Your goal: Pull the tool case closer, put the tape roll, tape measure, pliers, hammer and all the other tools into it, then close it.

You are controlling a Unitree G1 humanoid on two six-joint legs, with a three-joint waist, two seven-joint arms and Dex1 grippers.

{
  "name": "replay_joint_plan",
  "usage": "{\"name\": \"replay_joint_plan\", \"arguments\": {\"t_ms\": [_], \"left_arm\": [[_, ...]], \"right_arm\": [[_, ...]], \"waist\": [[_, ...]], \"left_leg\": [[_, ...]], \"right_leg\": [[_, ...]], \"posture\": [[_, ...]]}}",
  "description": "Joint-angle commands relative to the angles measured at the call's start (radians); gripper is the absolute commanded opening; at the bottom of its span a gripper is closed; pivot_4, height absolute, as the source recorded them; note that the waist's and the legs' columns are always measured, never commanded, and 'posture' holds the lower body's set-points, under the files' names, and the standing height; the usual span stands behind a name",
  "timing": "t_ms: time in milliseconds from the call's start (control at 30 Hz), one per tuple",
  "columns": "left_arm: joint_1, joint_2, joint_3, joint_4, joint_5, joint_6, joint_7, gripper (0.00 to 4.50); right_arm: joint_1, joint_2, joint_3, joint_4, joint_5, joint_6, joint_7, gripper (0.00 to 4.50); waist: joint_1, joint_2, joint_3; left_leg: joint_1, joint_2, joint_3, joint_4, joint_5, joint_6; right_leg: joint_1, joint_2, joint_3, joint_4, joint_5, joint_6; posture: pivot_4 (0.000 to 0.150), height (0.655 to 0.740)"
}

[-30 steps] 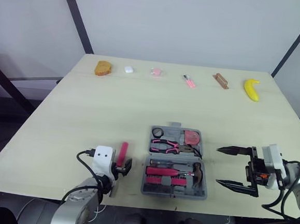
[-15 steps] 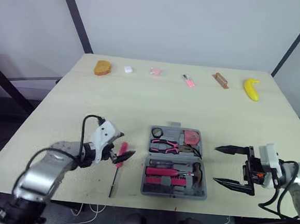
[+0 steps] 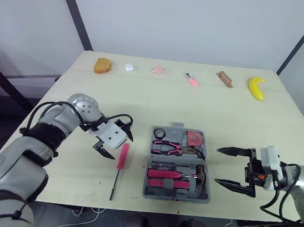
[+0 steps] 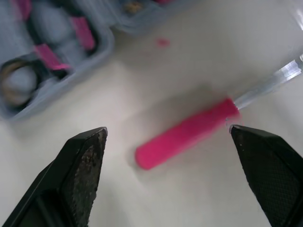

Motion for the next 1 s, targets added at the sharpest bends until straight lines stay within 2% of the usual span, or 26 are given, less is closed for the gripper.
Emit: {"name": "replay_joint_plan", "arguments": {"t_ms": [33,133,300,400,733,833,867,967,1000], "left_arm": [[-0.074,-0.003,-0.127,0.109,-0.007,-0.177,-0.06,4.43],[-0.148,-0.047,-0.227,0.19,0.02,-0.309,-0.06,4.43],[-0.185,-0.102,-0.276,0.279,0.079,-0.458,-0.06,4.43],[-0.162,-0.125,-0.283,0.273,0.065,-0.493,-0.06,4.43],[-0.11,-0.205,-0.237,0.301,0.207,-0.531,0.005,4.43],[-0.099,-0.219,-0.223,0.312,0.264,-0.546,0.053,3.78],[-0.096,-0.222,-0.22,0.317,0.28,-0.546,0.065,3.23],[-0.092,-0.229,-0.211,0.33,0.332,-0.562,0.108,2.01],[-0.093,-0.23,-0.207,0.334,0.353,-0.569,0.123,1.36]], "right_arm": [[-0.001,-0.005,-0.03,-0.04,0.015,-0.015,-0.007,4.5],[-0.001,-0.008,-0.035,-0.042,0.018,-0.013,-0.011,4.5],[0.001,-0.006,-0.033,-0.044,0.018,-0.013,-0.014,4.5],[-0.001,-0.005,-0.03,-0.04,0.016,-0.016,-0.013,4.5],[-0.006,-0.008,-0.034,-0.041,0.017,-0.015,-0.013,4.5],[-0.003,-0.008,-0.036,-0.045,0.018,-0.014,-0.017,4.5],[0.0,-0.007,-0.035,-0.046,0.017,-0.015,-0.017,4.5],[0.005,-0.005,-0.032,-0.049,0.016,-0.015,-0.021,4.5],[0.005,-0.004,-0.032,-0.05,0.016,-0.015,-0.023,4.5]], "waist": [[0.0,0.0,0.0],[0.004,0.0,0.0],[0.003,-0.001,0.0],[0.0,-0.001,0.0],[0.001,-0.001,0.0],[0.001,-0.001,0.0],[0.001,-0.001,0.0],[0.001,-0.001,0.0],[0.001,0.0,0.0]], "left_leg": [[0.0,0.0,0.0,0.0,0.0,0.0],[0.0,0.0,0.0,0.002,0.0,0.001],[0.0,0.0,0.001,0.003,0.0,0.001],[0.0,0.0,0.001,0.003,0.0,0.001],[0.0,0.0,0.001,0.003,0.0,0.001],[0.0,0.0,0.001,0.003,0.0,0.001],[0.0,0.0,0.001,0.003,0.0,0.001],[0.001,0.0,0.002,0.003,0.0,0.001],[0.001,0.0,0.002,0.003,0.0,0.001]], "right_leg": [[0.0,0.0,0.0,0.0,0.0,0.0],[0.0,0.0,0.0,0.001,0.001,0.001],[0.001,0.0,0.002,0.0,0.002,0.003],[0.0,0.0,0.002,0.001,0.002,0.003],[0.0,0.0,0.002,0.001,0.002,0.003],[0.0,0.0,0.002,0.001,0.002,0.003],[0.0,0.0,0.002,0.001,0.002,0.003],[0.001,0.0,0.002,0.002,0.002,0.003],[0.001,0.0,0.002,0.002,0.002,0.003]], "posture": [[0.15,0.74],[0.15,0.74],[0.15,0.74],[0.15,0.74],[0.15,0.74],[0.15,0.74],[0.15,0.74],[0.15,0.74],[0.15,0.74]]}}
